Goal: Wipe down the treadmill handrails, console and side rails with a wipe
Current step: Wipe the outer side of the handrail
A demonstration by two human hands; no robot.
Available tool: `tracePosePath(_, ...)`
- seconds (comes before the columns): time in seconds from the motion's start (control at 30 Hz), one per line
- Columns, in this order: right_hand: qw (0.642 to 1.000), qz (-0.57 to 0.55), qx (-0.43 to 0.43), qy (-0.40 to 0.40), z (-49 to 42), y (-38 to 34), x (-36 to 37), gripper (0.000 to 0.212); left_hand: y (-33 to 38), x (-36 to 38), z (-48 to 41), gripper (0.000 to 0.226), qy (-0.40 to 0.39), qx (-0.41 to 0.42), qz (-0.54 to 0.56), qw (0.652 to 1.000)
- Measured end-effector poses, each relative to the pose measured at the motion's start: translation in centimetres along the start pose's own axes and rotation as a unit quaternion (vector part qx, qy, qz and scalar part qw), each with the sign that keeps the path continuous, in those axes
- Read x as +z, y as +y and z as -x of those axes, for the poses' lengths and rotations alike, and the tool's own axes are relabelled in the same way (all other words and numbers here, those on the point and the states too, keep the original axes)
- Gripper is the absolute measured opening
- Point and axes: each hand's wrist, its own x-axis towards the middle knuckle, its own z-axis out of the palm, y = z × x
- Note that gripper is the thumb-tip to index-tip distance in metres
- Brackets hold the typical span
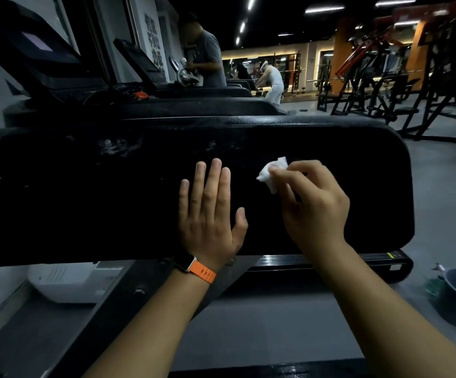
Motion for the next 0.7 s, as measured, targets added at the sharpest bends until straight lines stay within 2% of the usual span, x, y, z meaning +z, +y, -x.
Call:
tracePosePath(0.2,0.998,-0.005,-0.022,-0.058,6.3,1.3,-1.8,0.015,0.0,0.1,0.1,0.065,0.003,0.002,0.002,1.0)
tracePosePath(0.4,0.999,-0.011,0.036,-0.002,0.6,1.6,-1.2,0.014,0.1,0.3,0.1,0.065,0.007,0.002,-0.004,1.0)
tracePosePath(0.6,0.999,-0.015,0.011,-0.034,6.7,2.8,-2.3,0.012,0.3,0.3,0.2,0.065,0.009,-0.001,-0.012,1.0)
tracePosePath(0.7,1.0,0.0,0.023,-0.016,4.4,2.7,-2.5,0.013,0.4,0.4,0.2,0.066,0.007,-0.003,-0.013,1.0)
